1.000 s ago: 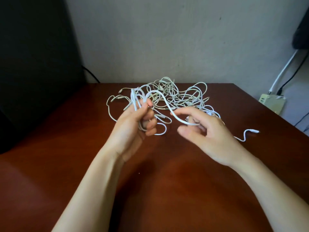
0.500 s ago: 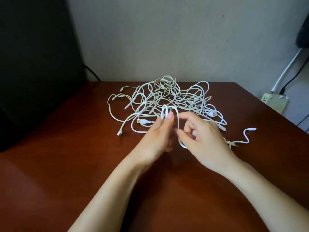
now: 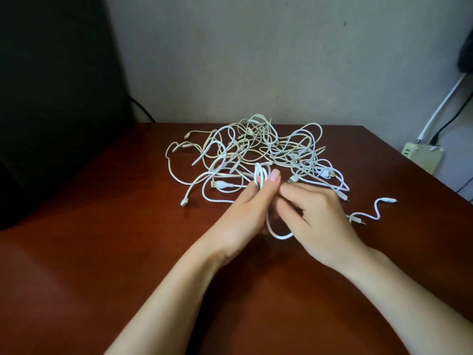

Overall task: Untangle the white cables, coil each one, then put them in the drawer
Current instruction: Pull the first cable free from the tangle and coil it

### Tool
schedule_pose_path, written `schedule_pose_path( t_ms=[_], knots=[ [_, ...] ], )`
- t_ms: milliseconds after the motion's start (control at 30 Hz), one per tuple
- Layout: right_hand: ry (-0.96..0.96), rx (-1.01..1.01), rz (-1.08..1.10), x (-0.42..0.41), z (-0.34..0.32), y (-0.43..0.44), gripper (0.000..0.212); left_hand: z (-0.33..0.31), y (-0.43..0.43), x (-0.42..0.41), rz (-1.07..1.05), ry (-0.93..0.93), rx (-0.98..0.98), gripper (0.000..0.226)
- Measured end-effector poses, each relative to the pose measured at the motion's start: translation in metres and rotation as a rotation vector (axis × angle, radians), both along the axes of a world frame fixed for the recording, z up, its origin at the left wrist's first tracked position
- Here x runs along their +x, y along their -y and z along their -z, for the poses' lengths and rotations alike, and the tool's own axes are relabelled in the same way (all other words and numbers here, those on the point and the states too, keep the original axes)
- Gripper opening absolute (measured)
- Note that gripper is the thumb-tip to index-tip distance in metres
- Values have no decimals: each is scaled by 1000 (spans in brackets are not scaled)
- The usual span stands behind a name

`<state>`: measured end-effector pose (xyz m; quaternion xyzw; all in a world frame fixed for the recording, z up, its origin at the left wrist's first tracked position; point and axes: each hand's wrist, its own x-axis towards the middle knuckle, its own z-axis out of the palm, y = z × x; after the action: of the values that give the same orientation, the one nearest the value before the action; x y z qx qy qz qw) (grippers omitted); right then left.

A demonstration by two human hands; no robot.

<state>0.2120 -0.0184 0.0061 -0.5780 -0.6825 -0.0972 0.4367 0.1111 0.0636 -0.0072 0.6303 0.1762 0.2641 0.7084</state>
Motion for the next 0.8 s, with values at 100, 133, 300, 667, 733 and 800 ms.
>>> schedule_pose_path(
  t_ms=[100, 133, 300, 667, 733, 800],
  knots=[
    [66, 81, 62, 2, 0, -1, 30, 0, 2, 2, -6, -22, -49, 41],
    [91, 88, 81, 2, 1, -1, 26, 2, 0, 3, -8, -34, -27, 41],
    [226, 56, 123, 2, 2, -1, 18, -2, -6, 1, -130, -10, -79, 45],
    [27, -71, 166, 14, -5, -2, 28, -21, -24, -13, -212, 366, -369, 48],
    [-108, -122, 200, 15, -7, -1, 26, -23, -26, -16, -228, 386, -378, 47],
    [-274, -185, 213, 17, -10, 0, 24, -25, -26, -18, -231, 401, -387, 45]
  ],
)
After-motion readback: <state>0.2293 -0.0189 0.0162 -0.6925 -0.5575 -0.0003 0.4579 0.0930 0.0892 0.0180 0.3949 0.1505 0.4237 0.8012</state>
